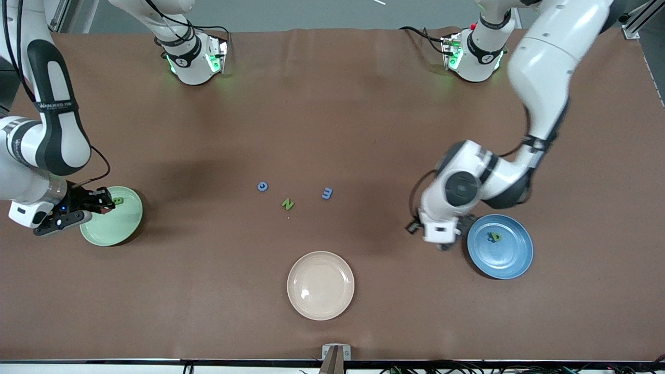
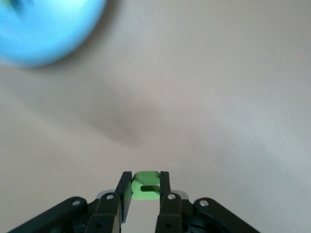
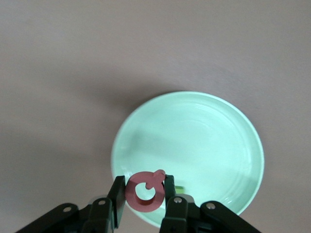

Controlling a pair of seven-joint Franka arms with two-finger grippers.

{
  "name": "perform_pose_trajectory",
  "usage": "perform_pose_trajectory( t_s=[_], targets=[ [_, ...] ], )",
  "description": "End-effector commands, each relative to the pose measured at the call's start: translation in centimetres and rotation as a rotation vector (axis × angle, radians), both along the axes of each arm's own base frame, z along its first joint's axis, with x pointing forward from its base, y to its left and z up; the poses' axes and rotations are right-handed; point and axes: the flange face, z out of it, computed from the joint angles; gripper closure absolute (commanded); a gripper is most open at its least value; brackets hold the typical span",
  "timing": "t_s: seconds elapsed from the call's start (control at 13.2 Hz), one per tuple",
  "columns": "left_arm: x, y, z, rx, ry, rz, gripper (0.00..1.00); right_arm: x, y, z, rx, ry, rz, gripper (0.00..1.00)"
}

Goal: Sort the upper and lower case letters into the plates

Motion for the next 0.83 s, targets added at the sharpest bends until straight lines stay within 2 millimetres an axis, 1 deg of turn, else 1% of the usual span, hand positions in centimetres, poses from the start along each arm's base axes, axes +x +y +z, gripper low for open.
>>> perform_pose_trajectory(
  t_s=[0.0,0.08,0.15,0.3,0.45,0.53,0.61,0.68,0.76],
  targets=[
    [1.0,5.9,0.0,0.078,0.000,-0.125,1.00,-0.1,-1.5,-4.6,-0.011,-0.010,0.040,0.74],
    [1.3,7.9,-0.2,0.119,0.011,-0.188,1.00,-0.6,-1.3,-5.5,-0.005,0.004,0.039,0.74],
    [1.8,10.7,-0.4,0.134,0.021,-0.245,0.99,-1.1,-1.1,-6.1,0.000,0.018,0.040,0.74],
    [2.0,13.4,-0.7,0.122,0.043,-0.360,0.99,-1.9,-0.4,-7.3,0.006,0.026,0.039,0.73],
    [2.0,16.2,-1.3,0.112,0.070,-0.411,0.99,-2.5,-0.2,-8.1,0.000,0.013,0.040,0.72],
    [1.9,17.0,-1.8,0.105,0.079,-0.427,0.99,-2.7,-0.2,-8.6,-0.003,0.008,0.038,0.71],
    [1.9,17.6,-2.3,0.095,0.087,-0.420,0.98,-2.7,-0.2,-8.9,-0.005,0.007,0.037,0.67],
    [2.0,17.9,-2.6,0.091,0.087,-0.415,0.96,-2.8,-0.2,-9.0,-0.005,0.008,0.037,0.65],
    [2.0,17.8,-2.8,0.083,0.084,-0.412,0.95,-2.7,-0.2,-9.0,-0.005,0.007,0.037,0.55]
  ],
)
